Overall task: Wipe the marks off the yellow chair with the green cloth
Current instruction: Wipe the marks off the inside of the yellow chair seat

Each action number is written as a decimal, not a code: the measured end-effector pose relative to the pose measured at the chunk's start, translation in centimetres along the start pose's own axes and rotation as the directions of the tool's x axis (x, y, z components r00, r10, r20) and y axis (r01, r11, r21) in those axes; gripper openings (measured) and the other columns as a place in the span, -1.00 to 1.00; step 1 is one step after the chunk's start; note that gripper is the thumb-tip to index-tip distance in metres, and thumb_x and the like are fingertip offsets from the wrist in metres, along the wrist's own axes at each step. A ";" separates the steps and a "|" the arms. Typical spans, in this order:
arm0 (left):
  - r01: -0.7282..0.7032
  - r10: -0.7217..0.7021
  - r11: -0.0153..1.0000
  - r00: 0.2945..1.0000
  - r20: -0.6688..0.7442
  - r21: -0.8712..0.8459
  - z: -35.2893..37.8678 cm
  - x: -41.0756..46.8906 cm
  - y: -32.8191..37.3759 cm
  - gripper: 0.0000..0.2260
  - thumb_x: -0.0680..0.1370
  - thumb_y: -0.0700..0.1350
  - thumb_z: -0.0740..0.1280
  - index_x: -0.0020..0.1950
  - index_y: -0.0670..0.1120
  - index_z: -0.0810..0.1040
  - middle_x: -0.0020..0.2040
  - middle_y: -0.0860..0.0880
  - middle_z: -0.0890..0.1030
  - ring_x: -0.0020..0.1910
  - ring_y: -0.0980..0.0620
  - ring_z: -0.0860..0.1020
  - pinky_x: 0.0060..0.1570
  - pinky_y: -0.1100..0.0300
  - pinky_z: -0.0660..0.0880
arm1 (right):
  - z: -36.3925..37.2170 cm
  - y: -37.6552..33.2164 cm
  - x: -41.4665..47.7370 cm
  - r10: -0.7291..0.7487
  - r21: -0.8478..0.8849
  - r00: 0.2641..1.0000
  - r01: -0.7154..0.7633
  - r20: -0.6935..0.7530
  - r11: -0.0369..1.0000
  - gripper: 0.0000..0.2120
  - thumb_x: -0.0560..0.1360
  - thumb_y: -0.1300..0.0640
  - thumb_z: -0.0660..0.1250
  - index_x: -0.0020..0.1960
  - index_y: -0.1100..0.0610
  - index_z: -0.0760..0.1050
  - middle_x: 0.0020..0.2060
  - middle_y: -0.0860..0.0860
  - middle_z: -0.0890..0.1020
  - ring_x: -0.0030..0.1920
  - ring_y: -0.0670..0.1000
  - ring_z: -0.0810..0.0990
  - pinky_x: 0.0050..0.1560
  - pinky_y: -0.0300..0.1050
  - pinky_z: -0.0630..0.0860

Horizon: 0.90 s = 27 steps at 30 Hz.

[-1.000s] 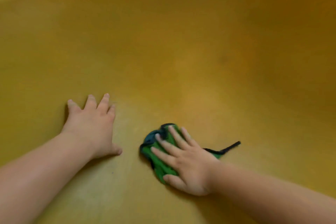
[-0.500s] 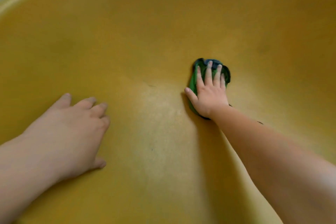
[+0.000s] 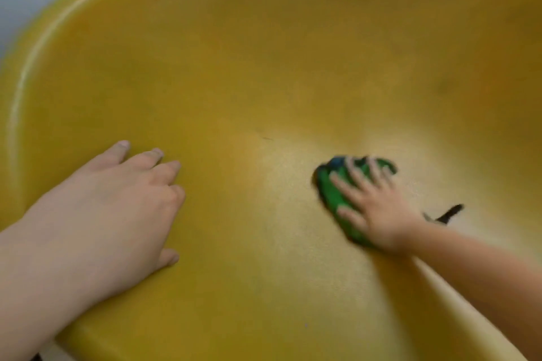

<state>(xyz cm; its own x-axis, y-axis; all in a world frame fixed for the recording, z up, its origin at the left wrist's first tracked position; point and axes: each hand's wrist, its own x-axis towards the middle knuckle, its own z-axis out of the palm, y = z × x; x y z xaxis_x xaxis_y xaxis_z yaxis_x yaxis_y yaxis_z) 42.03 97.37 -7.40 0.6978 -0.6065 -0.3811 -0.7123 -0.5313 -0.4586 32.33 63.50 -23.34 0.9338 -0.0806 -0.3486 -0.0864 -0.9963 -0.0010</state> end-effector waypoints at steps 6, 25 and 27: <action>-0.040 0.041 0.999 0.986 -0.165 0.006 1.7 0.0 -0.4 -0.42 0.03 0.34 0.49 -0.20 -0.08 0.69 -0.12 -0.13 0.68 0.02 -0.23 0.64 0.11 -0.29 0.40 | -3.6 -5.3 12.0 0.448 0.375 0.862 -0.344 -0.238 0.861 -0.32 0.60 -0.37 -0.24 0.62 -0.16 -0.36 0.57 0.12 -0.44 0.54 0.40 -0.42 0.52 0.43 -0.25; 0.174 -0.220 0.975 0.778 -0.589 -0.135 -1.8 -0.6 -8.9 -0.29 0.37 0.35 0.23 0.41 -0.03 0.46 0.48 -0.23 0.34 0.44 -0.33 0.29 0.35 -0.38 0.15 | -12.7 -11.4 19.2 0.685 0.789 0.634 -0.186 -0.359 0.586 -0.33 0.66 -0.26 -0.12 0.66 -0.04 -0.22 0.63 0.12 -0.30 0.58 0.35 -0.33 0.51 0.44 -0.20; 0.162 -0.222 0.975 0.777 -0.589 -0.154 -2.4 0.0 -10.3 -0.27 0.38 0.34 0.21 0.46 0.00 0.39 0.48 -0.23 0.33 0.40 -0.34 0.33 0.32 -0.38 0.24 | -16.2 -17.3 19.3 0.531 0.774 0.685 0.077 -0.499 0.629 -0.34 0.65 -0.23 -0.12 0.67 -0.02 -0.15 0.64 0.11 -0.26 0.59 0.33 -0.32 0.51 0.42 -0.25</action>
<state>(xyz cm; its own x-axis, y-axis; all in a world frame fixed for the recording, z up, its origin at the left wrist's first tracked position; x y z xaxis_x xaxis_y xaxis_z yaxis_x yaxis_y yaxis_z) 49.18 101.48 -0.74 0.6561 -0.7016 0.2780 -0.5927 -0.7071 -0.3856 57.48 78.73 -14.91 0.7666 -0.6000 0.2287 -0.2515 -0.6083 -0.7528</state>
